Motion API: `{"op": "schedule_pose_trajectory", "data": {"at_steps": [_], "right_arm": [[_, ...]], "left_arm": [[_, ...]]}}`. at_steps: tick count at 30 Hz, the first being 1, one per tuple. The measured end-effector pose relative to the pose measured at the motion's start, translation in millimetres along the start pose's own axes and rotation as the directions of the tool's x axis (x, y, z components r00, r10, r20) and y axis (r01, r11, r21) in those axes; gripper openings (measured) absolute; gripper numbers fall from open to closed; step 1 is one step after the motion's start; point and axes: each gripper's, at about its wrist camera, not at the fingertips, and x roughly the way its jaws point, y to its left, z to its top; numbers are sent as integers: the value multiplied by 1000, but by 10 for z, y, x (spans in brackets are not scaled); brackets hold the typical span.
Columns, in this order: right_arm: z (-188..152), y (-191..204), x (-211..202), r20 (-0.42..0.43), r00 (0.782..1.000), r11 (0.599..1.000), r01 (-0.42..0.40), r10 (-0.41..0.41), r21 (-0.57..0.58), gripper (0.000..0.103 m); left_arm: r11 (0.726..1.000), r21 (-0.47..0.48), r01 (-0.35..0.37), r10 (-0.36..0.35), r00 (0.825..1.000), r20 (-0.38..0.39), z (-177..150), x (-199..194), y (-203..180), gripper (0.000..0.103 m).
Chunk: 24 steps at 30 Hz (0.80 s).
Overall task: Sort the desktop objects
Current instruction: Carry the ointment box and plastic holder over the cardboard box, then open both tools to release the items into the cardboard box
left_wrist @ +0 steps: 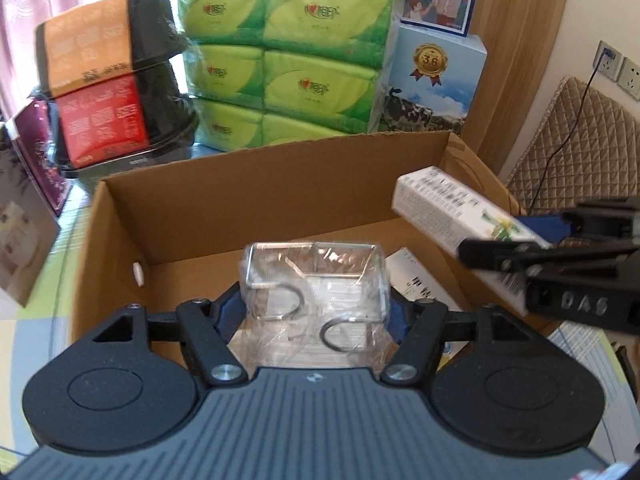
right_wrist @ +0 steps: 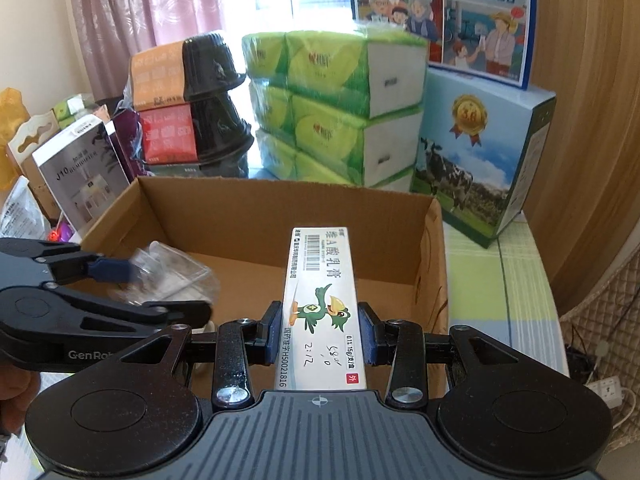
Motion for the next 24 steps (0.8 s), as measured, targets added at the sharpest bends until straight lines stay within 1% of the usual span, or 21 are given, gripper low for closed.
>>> {"op": "schedule_pose_trajectory", "data": {"at_steps": [1,7,10,11,12,13,15,18,23,24], "right_arm": [[-12,-9,16,-2,1000,1000,0,0,3,36],[-63,-31,52,-11,1000,1000,3,-3,13,36],[-61,0,50,-10,1000,1000,-11,11,13,36],[-55,16,33,2,1000,1000,-20,20,10,36],[-45,33,10,13,1000,1000,-26,26,6,39],[-34,52,-20,22,1000,1000,-20,20,4,45],[-20,72,-115,50,999,1000,-18,18,3,50],[-27,85,-287,68,998,1000,-7,7,-4,51],[-149,98,-748,103,995,1000,-1,1,2,53],[-194,98,-865,114,993,1000,-2,1,8,56]], "left_arm": [[1000,-1,-1,1,1000,10,2,9,-2,75],[1000,12,-15,14,1000,27,-18,-60,17,75],[1000,5,-15,15,1000,22,-45,-116,62,75],[1000,-1,-18,19,1000,24,-58,-142,79,75],[1000,-7,-18,18,1000,25,-68,-169,96,75],[1000,-14,-17,18,999,27,-79,-201,111,75],[1000,-22,-19,20,999,36,-111,-286,133,75],[1000,-17,-21,22,999,49,-155,-453,129,75],[1000,-22,-17,19,997,75,-274,-846,82,75],[1000,-24,-19,21,996,81,-309,-940,68,75]]}}
